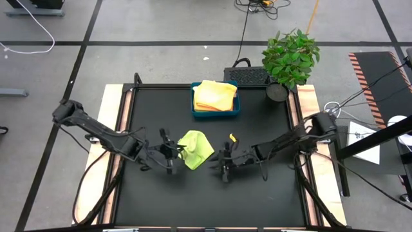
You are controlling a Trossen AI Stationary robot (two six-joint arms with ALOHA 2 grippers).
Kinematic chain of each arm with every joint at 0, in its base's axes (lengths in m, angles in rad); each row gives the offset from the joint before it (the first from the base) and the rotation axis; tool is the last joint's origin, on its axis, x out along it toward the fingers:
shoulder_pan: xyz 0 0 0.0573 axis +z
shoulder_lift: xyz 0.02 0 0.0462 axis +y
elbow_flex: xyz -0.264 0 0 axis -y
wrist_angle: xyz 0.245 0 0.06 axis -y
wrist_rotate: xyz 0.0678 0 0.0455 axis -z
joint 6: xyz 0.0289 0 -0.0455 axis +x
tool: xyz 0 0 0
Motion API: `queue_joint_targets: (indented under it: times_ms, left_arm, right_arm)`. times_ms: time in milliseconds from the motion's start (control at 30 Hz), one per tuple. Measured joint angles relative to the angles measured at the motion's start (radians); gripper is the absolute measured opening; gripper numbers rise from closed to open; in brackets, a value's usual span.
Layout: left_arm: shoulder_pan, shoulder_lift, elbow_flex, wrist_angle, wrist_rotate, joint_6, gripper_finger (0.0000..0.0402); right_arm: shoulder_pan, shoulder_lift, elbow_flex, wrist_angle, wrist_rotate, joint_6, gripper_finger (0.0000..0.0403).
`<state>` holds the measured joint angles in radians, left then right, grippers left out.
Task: Fold microfiber towels
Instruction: Fold the green microfiber towel
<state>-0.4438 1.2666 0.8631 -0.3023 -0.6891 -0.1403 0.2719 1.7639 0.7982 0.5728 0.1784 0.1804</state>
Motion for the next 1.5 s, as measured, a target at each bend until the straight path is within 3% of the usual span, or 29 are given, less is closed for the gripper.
queue_joint_targets:
  times_ms: [267,633,900,1333,1500]
  left_arm:
    - [0.000,0.019,0.000,0.018,0.000,-0.002,0.0001]
    - [0.007,0.013,0.000,0.019,-0.008,0.008,0.0006]
    - [0.007,0.013,0.000,0.015,-0.001,0.012,0.0006]
    - [0.007,0.013,0.000,0.024,0.001,0.024,0.0006]
    - [0.007,0.013,0.000,0.024,0.003,0.024,0.0008]
  right_arm:
    - [-0.071,0.151,0.021,0.131,-0.048,0.086,0.0141]
    - [-0.083,0.310,0.193,0.046,-0.052,-0.017,0.0141]
    - [-0.083,0.318,0.222,0.014,0.058,-0.034,0.0141]
    - [-0.088,0.318,0.222,-0.026,0.056,-0.038,0.0140]
    - [-0.088,0.318,0.222,-0.022,0.056,-0.067,0.0083]
